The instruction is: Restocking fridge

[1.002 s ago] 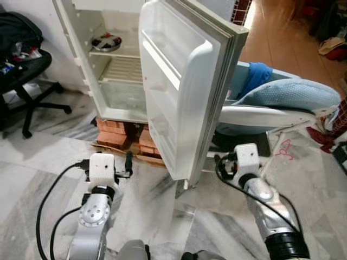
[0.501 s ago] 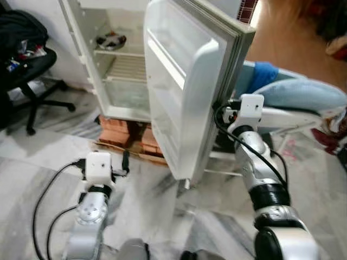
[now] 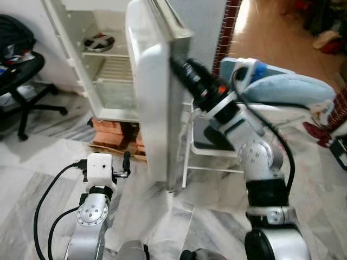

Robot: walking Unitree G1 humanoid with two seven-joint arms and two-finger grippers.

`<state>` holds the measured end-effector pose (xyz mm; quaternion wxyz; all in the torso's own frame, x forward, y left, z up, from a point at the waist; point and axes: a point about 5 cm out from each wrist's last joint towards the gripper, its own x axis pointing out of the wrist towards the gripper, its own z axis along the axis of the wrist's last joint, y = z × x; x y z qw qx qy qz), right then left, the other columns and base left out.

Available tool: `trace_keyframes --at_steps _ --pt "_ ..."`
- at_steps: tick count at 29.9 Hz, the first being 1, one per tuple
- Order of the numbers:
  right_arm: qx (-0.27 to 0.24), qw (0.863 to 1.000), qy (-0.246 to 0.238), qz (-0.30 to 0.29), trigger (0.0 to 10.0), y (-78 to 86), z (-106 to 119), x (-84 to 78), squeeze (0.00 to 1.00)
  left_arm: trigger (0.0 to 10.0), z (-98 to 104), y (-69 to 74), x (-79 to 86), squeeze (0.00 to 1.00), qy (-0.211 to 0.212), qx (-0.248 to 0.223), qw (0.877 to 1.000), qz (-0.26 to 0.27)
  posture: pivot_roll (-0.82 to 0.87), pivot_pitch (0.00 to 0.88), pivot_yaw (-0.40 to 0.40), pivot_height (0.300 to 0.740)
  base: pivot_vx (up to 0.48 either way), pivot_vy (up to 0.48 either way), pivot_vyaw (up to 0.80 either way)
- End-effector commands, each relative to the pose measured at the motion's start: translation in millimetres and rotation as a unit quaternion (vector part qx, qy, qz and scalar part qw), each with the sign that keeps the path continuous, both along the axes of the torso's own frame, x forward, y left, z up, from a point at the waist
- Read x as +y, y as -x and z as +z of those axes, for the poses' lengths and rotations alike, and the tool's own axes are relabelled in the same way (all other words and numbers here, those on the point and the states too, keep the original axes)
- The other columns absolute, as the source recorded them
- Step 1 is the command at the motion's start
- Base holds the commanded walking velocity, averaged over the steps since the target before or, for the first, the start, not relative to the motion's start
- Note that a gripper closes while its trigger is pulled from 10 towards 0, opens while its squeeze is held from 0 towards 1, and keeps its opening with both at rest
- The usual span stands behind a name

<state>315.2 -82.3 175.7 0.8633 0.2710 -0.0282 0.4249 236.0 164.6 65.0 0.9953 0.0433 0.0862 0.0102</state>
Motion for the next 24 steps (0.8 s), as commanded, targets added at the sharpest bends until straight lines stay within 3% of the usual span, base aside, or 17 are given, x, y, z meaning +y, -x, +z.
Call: trace_keyframes --at_steps 1,3,5,6,7,8,9,11,12,13,17,24 --pt "0.014 0.998 0.055 -0.023 10.0 0.0 -18.6 -9.2 0.00 10.0 0.2 -1.5 1.1 0.00 -0.004 0.000 1.000 -0.003 0.17 0.054 -0.003 0.740 0.000 0.000 0.00" --pt "0.030 0.993 0.106 -0.041 10.0 4.9 -36.7 -18.4 0.00 10.0 0.6 -1.9 0.7 0.00 -0.002 -0.001 1.000 -0.003 0.16 0.056 -0.003 0.740 0.000 0.000 0.00" --pt "0.035 0.991 0.121 -0.044 10.0 7.3 -40.3 -21.4 0.00 10.0 0.6 -1.8 0.7 0.00 -0.002 -0.001 1.000 -0.003 0.16 0.056 -0.003 0.740 0.000 0.000 0.00" --pt "0.037 0.980 0.179 -0.081 10.0 12.8 -58.5 -30.0 0.00 10.0 -0.3 -1.1 0.3 0.00 0.001 0.001 1.000 -0.003 0.16 0.057 -0.005 0.740 0.000 0.000 0.00" --pt "0.039 0.974 0.199 -0.099 10.0 14.9 -65.2 -33.5 0.00 10.0 -0.8 -0.9 0.1 0.00 0.002 0.002 1.000 -0.002 0.16 0.057 -0.005 0.740 0.000 0.000 0.00" --pt "0.041 0.969 0.212 -0.118 10.0 16.3 -70.2 -36.6 0.00 10.0 -1.0 -0.6 -0.1 0.00 0.005 0.002 1.000 -0.002 0.16 0.058 -0.005 0.740 0.000 0.000 0.00" --pt "0.048 0.956 0.231 -0.174 10.0 15.5 -76.5 -44.2 0.00 10.0 -1.6 -0.4 0.0 0.00 0.008 0.004 1.000 0.001 0.16 0.058 -0.003 0.740 0.000 0.000 0.00" --pt "0.061 0.945 0.242 -0.213 10.0 14.3 -80.6 -49.8 0.00 10.0 -2.5 -0.4 0.3 0.00 0.007 0.006 1.000 0.002 0.15 0.057 0.005 0.740 0.000 0.000 0.00" --pt "0.087 0.929 0.259 -0.249 10.0 14.6 -87.2 -58.0 0.00 10.0 -3.2 -1.0 -0.1 0.00 0.000 0.006 1.000 -0.006 0.15 0.054 0.016 0.740 0.000 0.424 0.00" --pt "0.095 0.924 0.265 -0.258 10.0 15.2 -89.7 -60.4 0.00 10.0 -3.6 -1.3 -0.4 0.00 -0.002 0.006 1.000 -0.009 0.15 0.053 0.018 0.740 0.000 0.424 0.00" --pt "0.051 0.918 0.315 -0.234 10.0 22.4 -89.5 -59.3 0.00 10.0 -3.0 -4.1 -3.5 0.00 -0.008 0.005 1.000 -0.030 0.14 0.045 0.028 0.740 0.000 0.480 -0.11" --pt "0.040 0.913 0.313 -0.258 10.0 23.8 -89.3 -57.3 0.00 10.0 -2.4 -5.6 2.9 0.00 -0.021 0.001 0.999 -0.032 0.14 0.033 0.031 0.740 0.000 0.477 -0.79"
